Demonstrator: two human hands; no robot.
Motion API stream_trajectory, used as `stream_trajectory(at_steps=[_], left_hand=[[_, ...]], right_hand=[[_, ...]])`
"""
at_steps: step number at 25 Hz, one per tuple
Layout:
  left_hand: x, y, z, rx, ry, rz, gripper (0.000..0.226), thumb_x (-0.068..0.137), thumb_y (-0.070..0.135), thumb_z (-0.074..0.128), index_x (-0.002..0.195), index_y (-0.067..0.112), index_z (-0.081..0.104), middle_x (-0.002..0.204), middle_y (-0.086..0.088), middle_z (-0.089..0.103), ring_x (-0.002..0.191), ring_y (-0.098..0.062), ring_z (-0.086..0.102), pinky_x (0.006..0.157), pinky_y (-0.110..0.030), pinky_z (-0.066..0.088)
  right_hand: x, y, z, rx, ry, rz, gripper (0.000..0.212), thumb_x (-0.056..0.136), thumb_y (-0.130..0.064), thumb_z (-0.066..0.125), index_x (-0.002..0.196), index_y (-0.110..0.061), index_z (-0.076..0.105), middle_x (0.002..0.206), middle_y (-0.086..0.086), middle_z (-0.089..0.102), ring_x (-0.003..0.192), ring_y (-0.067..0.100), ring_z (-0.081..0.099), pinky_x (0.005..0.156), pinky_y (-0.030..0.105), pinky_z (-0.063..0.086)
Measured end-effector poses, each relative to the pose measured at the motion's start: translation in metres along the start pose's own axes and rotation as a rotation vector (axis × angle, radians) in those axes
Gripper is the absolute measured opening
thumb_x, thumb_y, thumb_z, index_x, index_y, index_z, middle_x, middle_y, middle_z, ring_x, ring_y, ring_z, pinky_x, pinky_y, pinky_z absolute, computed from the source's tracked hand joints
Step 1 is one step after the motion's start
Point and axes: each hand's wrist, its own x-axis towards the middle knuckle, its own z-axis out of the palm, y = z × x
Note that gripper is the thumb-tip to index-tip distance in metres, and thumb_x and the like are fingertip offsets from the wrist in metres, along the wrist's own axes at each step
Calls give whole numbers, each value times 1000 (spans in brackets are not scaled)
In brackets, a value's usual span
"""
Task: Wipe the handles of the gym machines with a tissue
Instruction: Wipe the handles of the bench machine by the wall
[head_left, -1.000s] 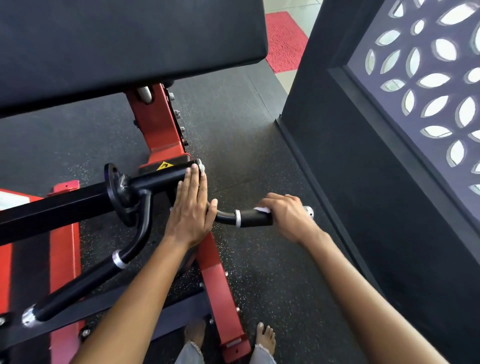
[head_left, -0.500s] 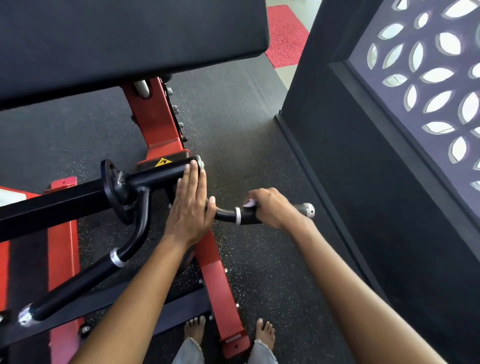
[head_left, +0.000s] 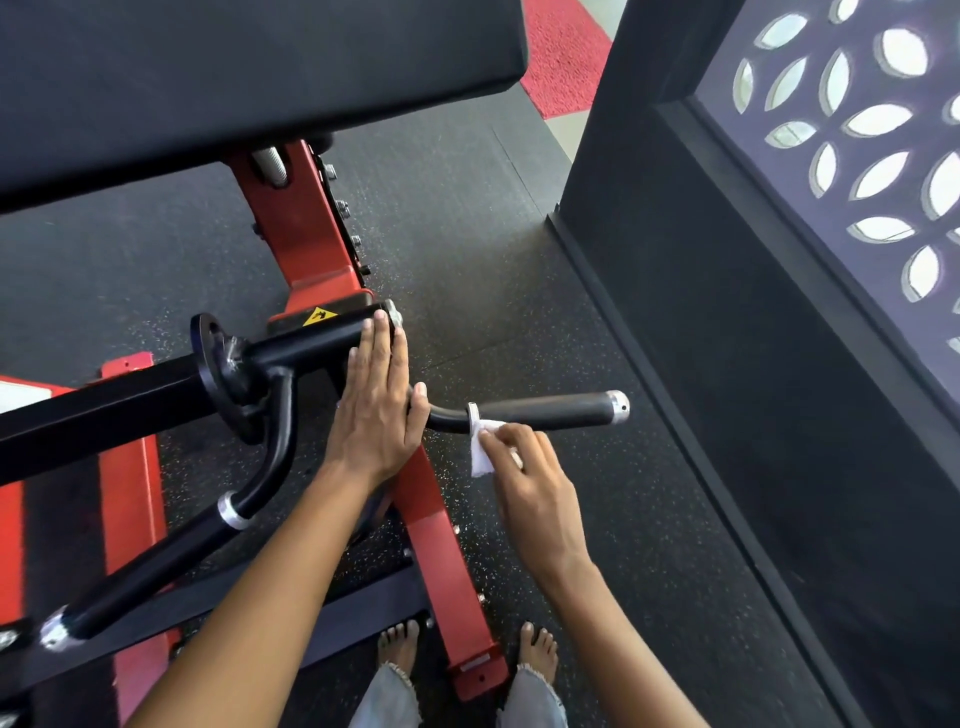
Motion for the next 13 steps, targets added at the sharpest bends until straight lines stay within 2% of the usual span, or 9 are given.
stream_trajectory(at_steps=[4,7,9,11,13], left_hand=[[0,3,-2,-13,7,-4,66,92,32,18,146,-5,16,156,-20,1,146,-28,-3,117,-45,7],[-1,3,-2,-20,6,-3,66,92,33,18,146,-5,15,156,-20,1,146,-29,-3,117,-46,8],[-1,2,-2,-21,7,-5,66,92,33,18,146,-5,15,156,-20,1,146,-28,-3,117,-46,9],[0,3,-2,-15,13,-6,66,92,32,17,146,-6,16,156,-21,1,146,-28,-3,117,-45,8],[0,3,-1,-9,15,-4,66,92,32,17,146,-6,17,156,-21,1,146,-27,-4,117,-44,7]], right_hand=[[11,30,-8,25,135,197,20,75,5,70,95,2,68,86,10,61,74,25,57,56,32,51],[9,69,-22,38,213,436,21,74,8,66,94,2,68,86,12,58,76,30,57,68,33,48],[9,80,-25,61,222,544,21,75,8,63,95,1,66,86,12,54,76,32,56,68,37,49],[11,74,-21,78,240,584,19,76,7,62,94,1,65,87,11,52,75,30,55,67,37,49],[12,55,-13,104,264,542,18,75,8,63,92,1,64,88,11,54,75,28,55,67,33,48]])
